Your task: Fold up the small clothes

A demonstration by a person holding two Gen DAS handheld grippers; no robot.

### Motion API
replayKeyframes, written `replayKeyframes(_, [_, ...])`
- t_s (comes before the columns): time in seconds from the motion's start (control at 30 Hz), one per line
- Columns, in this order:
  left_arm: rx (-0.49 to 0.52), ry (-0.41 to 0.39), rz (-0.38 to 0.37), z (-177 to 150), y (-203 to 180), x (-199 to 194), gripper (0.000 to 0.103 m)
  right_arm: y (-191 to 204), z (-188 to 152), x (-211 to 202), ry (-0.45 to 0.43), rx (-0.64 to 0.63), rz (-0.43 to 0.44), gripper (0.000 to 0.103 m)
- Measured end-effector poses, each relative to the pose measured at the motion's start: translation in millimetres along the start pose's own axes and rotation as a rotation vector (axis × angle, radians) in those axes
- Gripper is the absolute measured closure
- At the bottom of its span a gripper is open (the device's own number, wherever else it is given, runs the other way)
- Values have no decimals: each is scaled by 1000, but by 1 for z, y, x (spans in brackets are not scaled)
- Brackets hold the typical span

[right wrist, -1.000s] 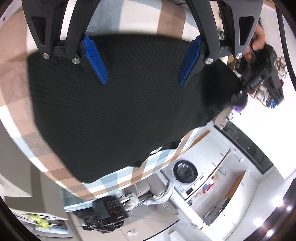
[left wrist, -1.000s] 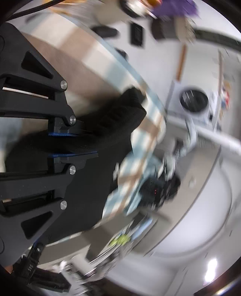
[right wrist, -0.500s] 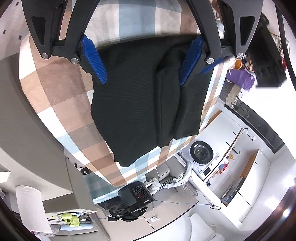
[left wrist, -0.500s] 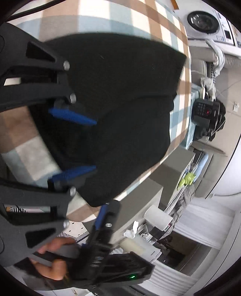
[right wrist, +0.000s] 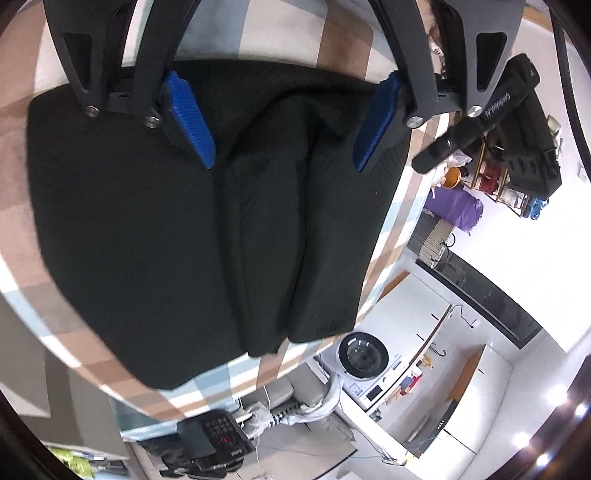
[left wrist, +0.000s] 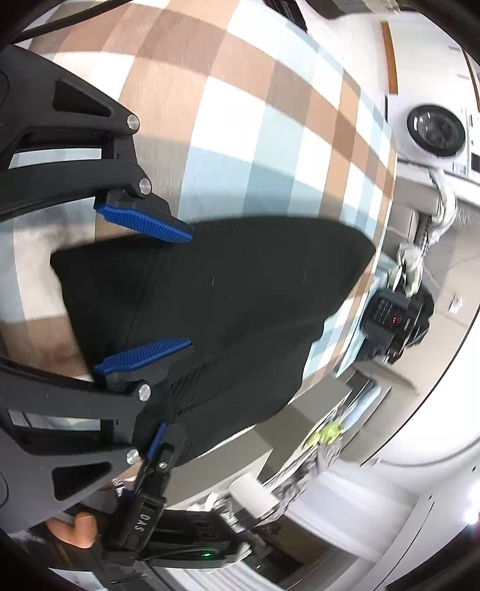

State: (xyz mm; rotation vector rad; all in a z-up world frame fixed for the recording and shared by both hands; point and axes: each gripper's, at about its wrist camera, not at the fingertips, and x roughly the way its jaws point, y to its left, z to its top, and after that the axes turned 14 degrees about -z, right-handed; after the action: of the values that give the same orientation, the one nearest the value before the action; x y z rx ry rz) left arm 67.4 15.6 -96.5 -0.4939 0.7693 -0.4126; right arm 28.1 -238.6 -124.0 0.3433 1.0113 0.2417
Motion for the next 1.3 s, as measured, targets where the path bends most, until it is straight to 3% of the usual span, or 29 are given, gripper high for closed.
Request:
replayKeyframes(0.13, [-21,-6,7,2,14,-6,52,1,-1,0,13,-9,-12,37])
replayKeyframes(0.23, [-37,-3,7,1,21,-5,52,7,-1,9,28,-32,-38,52])
replayKeyframes(0.3, [-43,-4,1,0,25,-8,52,14,-1,13,17,-66,-76,78])
replayKeyframes(0.37, [-40,-9,0,-1,22,-8,52,18,1,9,5,-81,-73,94])
replayKeyframes(0.5, [-33,-18,2,-1,18,-14,52,22,3,-36,-125,-68,-39,96])
replayKeyframes(0.57, [-28,-20,0,2,11,-10,52,18,1,-50,-143,-48,-70,96])
replayKeyframes(0.63, [-15,-20,3,3,6,-5,52,11,-4,-49,-131,-43,-128,96])
replayKeyframes(0.77, [-15,8,7,1,3,6,52,-8,-12,-14,4,-18,-186,95])
replayKeyframes(0.87, [-9,35,15,-3,0,12,52,-8,-15,-16,-16,-21,-180,95])
replayKeyframes(1.03, [7,40,10,-5,-5,14,52,0,-8,-48,-132,-45,-132,95])
replayKeyframes(1.13, [8,49,19,-5,-4,18,51,-4,-9,-30,-61,-59,-209,95])
replayKeyframes(1.23, [15,76,20,-8,-4,23,51,-6,-12,-18,-15,-40,-227,94])
replayKeyframes(1.3, [34,83,35,-12,-5,26,50,-5,-8,-21,-25,-26,-220,86])
